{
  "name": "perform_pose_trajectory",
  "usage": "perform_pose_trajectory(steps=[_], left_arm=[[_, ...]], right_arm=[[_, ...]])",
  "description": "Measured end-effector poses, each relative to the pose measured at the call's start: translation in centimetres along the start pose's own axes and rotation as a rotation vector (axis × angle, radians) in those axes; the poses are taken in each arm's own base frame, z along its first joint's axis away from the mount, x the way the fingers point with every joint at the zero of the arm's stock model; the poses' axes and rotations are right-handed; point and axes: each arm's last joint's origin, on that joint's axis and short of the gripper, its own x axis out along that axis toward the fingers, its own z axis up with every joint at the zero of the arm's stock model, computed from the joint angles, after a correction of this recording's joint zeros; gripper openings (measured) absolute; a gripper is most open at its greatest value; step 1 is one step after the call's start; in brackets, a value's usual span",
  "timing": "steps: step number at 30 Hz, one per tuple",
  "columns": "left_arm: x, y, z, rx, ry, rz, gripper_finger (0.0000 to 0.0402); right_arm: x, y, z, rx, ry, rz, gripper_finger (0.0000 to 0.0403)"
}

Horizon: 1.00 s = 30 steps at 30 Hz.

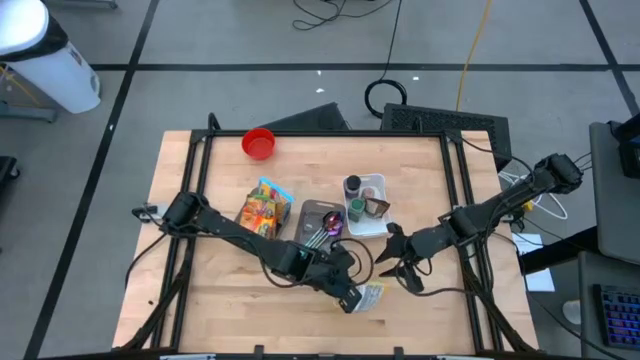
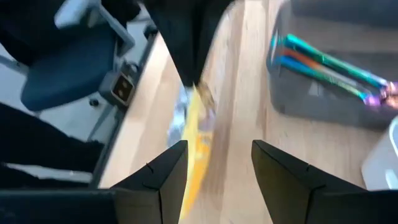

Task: Pick & Place Food Item
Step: Put the yellow pack into the left gray bin

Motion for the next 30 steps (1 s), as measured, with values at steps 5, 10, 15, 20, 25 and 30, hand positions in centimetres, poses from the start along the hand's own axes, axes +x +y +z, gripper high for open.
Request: perform_pose_trajectory(steps=[5,10,15,20,25,30], left_arm=[[0.1,0.2,0.4,-0.007,-0.006,0.004,0.0003],[0.2,0.5,1.2,-0.016,-0.021,-0.006,0.0002],[0.4,0.8,2.3,-0.027,-0.049,-0.025,0.0002],[0.5,1.1,2.9,-0.036,-0.058,-0.033,0.0003],[0.5,1.2,3.3,-0.033,-0.057,-0.041,0.0005],[0.6,1.3,3.4,-0.035,-0.056,-0.044,0.0004]], right_arm=[[0.0,0.1,-0.1,-0.017,0.006,-0.001,0.0171],[0.3,0.0,-0.2,-0.018,0.017,-0.004,0.0171],[1.0,0.0,-0.5,-0.015,0.052,0.010,0.0171],[1.3,-0.1,-0.7,-0.018,0.068,0.003,0.0171],[1.3,-0.2,-0.8,-0.031,0.079,-0.004,0.0166],[1.3,-0.4,-1.2,-0.046,0.127,-0.024,0.0122]])
